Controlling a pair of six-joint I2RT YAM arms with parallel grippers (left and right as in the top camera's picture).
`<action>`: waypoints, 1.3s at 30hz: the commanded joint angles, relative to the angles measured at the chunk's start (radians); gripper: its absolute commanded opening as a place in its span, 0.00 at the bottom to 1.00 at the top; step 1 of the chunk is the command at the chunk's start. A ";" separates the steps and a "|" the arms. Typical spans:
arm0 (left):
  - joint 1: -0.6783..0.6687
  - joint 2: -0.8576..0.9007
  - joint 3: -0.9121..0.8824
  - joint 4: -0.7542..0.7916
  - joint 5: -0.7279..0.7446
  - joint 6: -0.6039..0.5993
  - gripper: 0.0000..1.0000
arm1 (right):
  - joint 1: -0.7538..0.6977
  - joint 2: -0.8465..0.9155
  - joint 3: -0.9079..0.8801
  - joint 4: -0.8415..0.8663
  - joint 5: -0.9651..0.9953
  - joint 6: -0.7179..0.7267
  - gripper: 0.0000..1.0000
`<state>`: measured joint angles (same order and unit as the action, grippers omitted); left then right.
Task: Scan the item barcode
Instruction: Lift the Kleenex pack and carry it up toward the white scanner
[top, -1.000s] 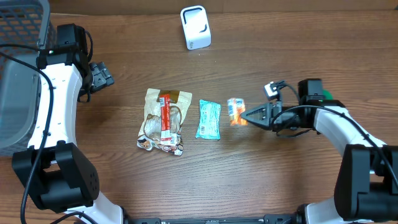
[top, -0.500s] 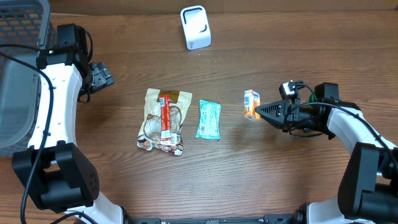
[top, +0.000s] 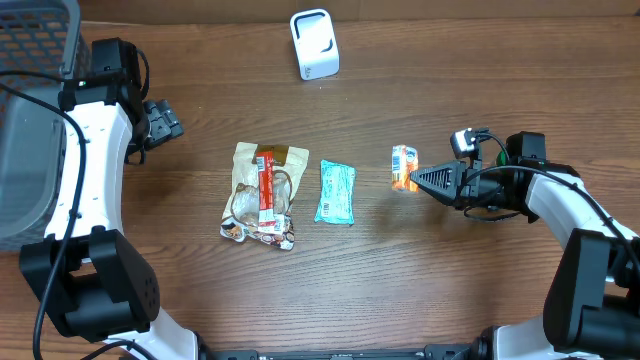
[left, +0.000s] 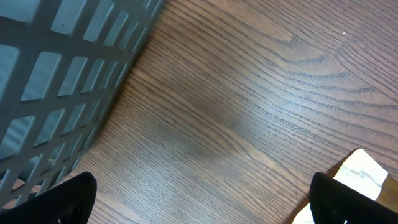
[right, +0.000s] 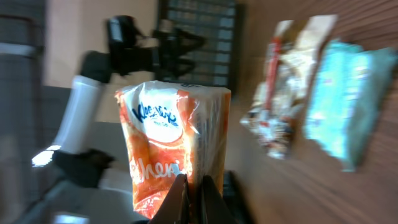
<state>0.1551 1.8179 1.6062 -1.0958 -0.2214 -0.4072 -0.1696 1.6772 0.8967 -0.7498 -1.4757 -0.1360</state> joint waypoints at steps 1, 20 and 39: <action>0.002 -0.021 0.020 0.000 -0.010 0.026 1.00 | -0.002 -0.009 0.019 0.008 0.256 -0.074 0.04; 0.002 -0.021 0.020 0.000 -0.010 0.026 1.00 | 0.144 -0.009 0.435 -0.154 1.148 0.166 0.03; 0.002 -0.021 0.020 0.000 -0.010 0.026 0.99 | 0.475 0.185 1.086 -0.188 1.595 0.006 0.04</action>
<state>0.1551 1.8179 1.6066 -1.0958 -0.2211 -0.4072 0.2771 1.7935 1.9766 -0.9802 0.0399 -0.0551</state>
